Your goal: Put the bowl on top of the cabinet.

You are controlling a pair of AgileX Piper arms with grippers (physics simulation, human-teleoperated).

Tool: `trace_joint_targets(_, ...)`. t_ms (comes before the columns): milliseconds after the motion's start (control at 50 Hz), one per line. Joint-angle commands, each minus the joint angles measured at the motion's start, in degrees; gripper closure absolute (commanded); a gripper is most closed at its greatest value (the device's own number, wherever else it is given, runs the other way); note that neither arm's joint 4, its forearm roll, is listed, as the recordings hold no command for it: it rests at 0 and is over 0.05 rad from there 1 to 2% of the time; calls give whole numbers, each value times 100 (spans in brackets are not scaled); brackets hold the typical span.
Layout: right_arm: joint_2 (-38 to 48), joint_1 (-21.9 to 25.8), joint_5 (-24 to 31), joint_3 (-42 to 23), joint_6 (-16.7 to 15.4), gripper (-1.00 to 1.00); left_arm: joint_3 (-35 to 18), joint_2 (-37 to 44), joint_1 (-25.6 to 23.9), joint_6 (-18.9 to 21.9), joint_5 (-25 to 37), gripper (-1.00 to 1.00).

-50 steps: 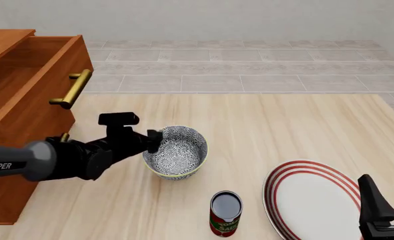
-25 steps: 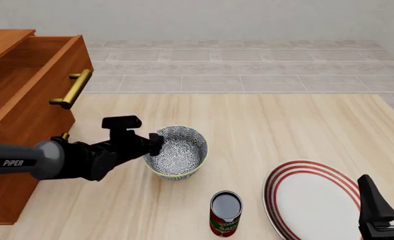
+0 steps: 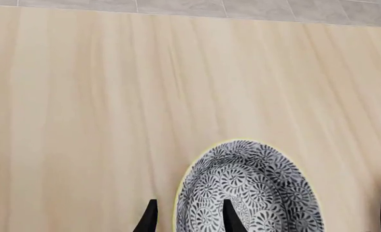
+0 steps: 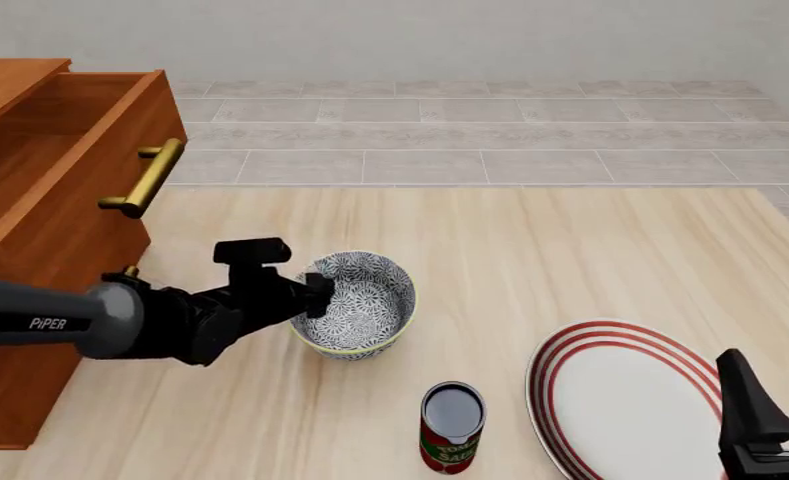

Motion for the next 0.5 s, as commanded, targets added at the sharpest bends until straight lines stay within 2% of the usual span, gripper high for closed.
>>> trace_joint_targets(20,0,5,4,-3,-6,-100,4,65,-27,-24,-37,-100)
trace_joint_targets(500,0,-7,-29,26,1,-100,24,128,-39,-44,-119,-100)
